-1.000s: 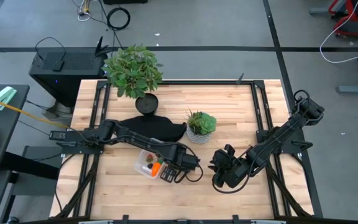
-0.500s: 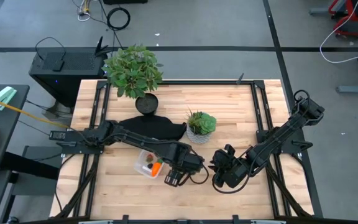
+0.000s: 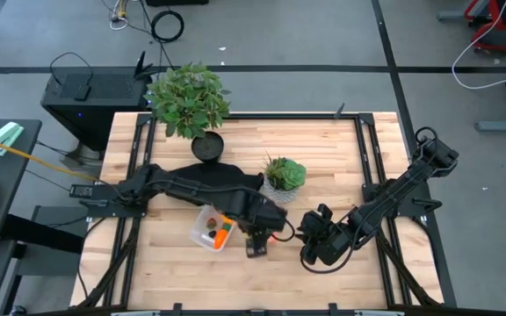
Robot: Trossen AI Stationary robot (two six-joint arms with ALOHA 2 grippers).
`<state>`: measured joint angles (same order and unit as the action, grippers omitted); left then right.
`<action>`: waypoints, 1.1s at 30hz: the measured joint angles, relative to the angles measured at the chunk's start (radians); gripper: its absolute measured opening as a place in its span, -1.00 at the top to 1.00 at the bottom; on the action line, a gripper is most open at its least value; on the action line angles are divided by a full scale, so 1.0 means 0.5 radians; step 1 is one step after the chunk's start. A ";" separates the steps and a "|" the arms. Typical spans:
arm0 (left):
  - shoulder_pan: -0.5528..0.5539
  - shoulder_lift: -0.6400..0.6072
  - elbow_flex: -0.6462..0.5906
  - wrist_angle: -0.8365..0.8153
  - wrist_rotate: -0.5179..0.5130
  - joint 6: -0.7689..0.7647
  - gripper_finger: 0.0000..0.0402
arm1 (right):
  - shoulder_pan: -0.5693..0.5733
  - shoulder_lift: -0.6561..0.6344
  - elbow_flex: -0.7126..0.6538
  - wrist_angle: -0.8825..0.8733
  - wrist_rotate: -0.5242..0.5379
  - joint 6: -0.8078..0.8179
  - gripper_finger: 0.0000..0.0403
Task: Pick and placing Produce into tupperware
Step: Put the pineapple into the transparent bin
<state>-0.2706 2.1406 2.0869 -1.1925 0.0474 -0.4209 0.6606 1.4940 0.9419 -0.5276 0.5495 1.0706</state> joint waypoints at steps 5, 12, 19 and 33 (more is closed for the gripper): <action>-0.083 -0.098 0.001 0.634 -0.020 -0.132 -0.19 | 0.011 0.001 0.000 -0.016 0.000 0.002 0.44; -0.123 -0.159 0.002 0.722 -0.164 -0.144 -0.17 | 0.029 0.001 0.000 -0.016 0.000 0.004 0.44; -0.219 -0.189 -0.003 0.777 -0.243 -0.259 -0.16 | 0.070 0.001 0.000 -0.041 0.001 0.015 0.44; -0.334 -0.551 0.004 2.885 -0.240 0.437 -0.15 | 0.066 0.001 0.000 -0.061 0.061 0.015 0.44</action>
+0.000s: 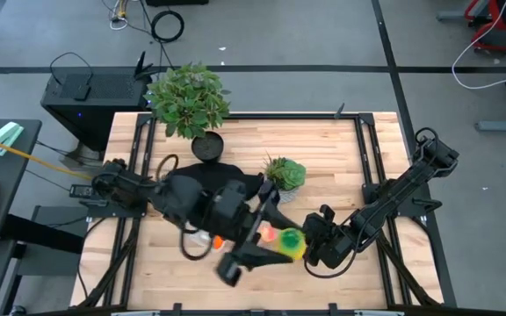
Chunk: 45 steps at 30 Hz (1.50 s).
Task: Pick and placing Produce into tupperware
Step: Put the pineapple into the transparent bin
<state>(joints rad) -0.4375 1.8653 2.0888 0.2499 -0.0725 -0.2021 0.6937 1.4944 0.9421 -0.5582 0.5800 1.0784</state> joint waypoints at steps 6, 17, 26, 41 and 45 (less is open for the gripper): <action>0.059 0.088 -0.005 0.516 0.421 0.015 -0.11 | 0.004 0.000 0.000 0.002 -0.017 0.077 0.44; 0.203 0.188 -0.004 1.898 0.610 -0.204 -0.11 | 0.011 0.000 0.000 0.034 -0.150 0.172 0.44; 0.543 0.156 -0.150 2.640 0.693 -0.682 -0.10 | 0.011 0.000 0.000 0.092 -0.191 0.201 0.44; 0.384 -0.182 -1.569 2.635 0.118 -0.415 -0.08 | 0.011 0.000 0.000 0.118 -0.221 0.216 0.44; 0.243 -0.495 -2.051 2.642 -0.151 -0.140 -0.08 | 0.010 0.000 0.000 0.116 -0.221 0.215 0.44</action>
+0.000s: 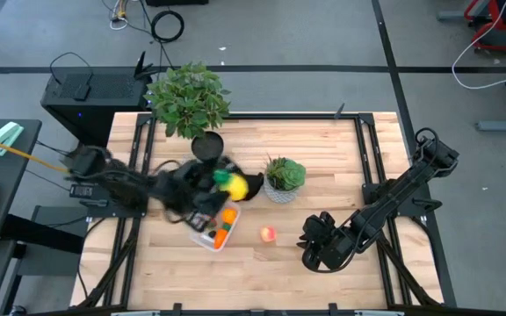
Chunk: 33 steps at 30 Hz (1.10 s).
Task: Pick and placing Produce into tupperware
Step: Put the pineapple into the transparent bin
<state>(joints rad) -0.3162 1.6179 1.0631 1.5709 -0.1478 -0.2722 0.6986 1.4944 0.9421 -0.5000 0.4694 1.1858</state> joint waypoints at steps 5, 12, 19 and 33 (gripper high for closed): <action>-0.300 -0.368 -0.486 -0.004 -0.504 0.390 -0.08 | -0.015 0.000 0.000 0.001 0.000 -0.034 0.44; -0.569 -0.808 -0.843 -0.720 -1.198 0.462 -0.08 | -0.074 0.000 0.000 0.002 0.001 -0.077 0.44; -0.572 -1.249 -0.578 -2.752 -1.431 -0.599 -0.08 | -0.088 0.000 0.000 0.002 0.000 -0.079 0.44; -0.540 -0.917 -0.222 -4.235 -1.126 -2.112 -0.08 | -0.088 0.000 0.000 0.002 0.111 -0.089 0.44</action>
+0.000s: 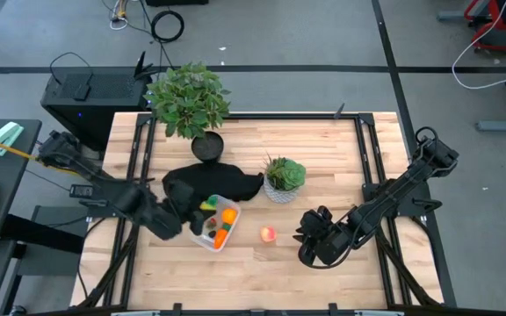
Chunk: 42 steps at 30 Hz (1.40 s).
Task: Pick and placing Produce into tupperware
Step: Put the pineapple into the transparent bin
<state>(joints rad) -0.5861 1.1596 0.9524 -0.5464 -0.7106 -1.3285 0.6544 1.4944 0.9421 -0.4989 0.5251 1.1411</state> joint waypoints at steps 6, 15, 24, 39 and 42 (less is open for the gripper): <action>0.077 0.249 0.000 -0.013 0.218 -0.240 -0.08 | 0.000 0.000 0.000 -0.001 0.004 0.000 0.44; 0.233 0.464 0.001 -0.057 0.533 -0.359 -0.08 | 0.000 0.000 0.000 -0.001 0.004 0.000 0.44; 0.309 0.623 0.000 -0.114 0.640 -0.357 -0.08 | 0.000 0.000 0.000 0.000 0.004 0.000 0.44; 0.384 0.719 0.000 -0.170 0.632 -0.249 -0.10 | 0.001 0.000 0.001 0.034 0.004 0.000 0.44; 0.395 0.719 0.000 -0.162 0.630 -0.229 -0.10 | 0.001 0.000 0.001 0.038 0.004 0.000 0.44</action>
<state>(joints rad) -0.3885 1.5188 0.9524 -0.6274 -0.3955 -1.4432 0.6548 1.4944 0.9424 -0.4799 0.5273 1.1412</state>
